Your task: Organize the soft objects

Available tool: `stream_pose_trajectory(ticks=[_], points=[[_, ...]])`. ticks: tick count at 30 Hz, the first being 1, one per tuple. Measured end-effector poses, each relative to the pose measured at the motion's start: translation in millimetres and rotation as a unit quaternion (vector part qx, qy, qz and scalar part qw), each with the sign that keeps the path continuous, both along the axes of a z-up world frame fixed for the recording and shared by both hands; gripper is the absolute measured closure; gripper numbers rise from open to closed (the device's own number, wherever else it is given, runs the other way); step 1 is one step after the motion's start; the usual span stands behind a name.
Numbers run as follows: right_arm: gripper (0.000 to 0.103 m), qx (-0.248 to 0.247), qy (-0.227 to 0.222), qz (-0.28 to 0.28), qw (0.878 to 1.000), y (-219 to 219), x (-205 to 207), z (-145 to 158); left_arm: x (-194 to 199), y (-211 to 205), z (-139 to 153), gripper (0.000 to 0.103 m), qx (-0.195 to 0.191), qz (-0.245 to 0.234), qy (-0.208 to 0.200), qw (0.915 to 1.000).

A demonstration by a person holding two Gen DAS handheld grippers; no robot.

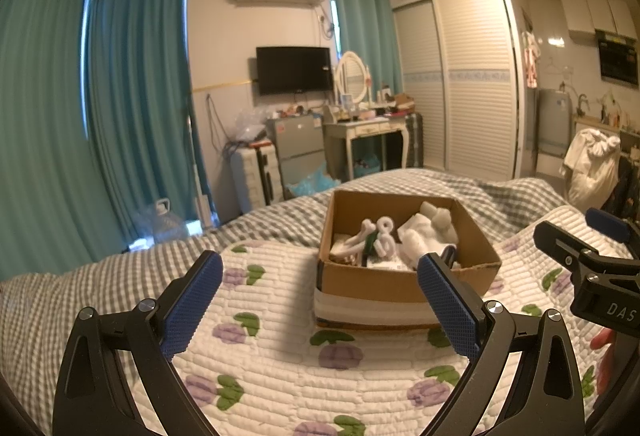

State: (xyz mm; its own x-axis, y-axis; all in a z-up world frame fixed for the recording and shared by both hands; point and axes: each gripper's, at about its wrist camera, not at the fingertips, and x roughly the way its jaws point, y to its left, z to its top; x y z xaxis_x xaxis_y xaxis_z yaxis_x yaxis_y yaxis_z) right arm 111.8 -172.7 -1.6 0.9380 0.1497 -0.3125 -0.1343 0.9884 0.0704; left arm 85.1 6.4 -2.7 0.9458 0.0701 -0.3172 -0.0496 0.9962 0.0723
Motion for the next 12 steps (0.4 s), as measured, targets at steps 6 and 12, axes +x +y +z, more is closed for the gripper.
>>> stream_pose_trajectory(ticks=[6, 12], points=[[0.000, 0.000, 0.001, 0.000, 1.000, 0.5, 0.2, -0.6, -0.2, -0.1, -1.1, 0.003, 0.000, 0.001, 0.001, 1.0000], [0.000, 0.000, 0.001, 0.000, 1.000, 0.4, 0.1, -0.2, -5.8, 2.6, -7.7, 0.003, -0.003, 0.003, -0.001, 1.0000]])
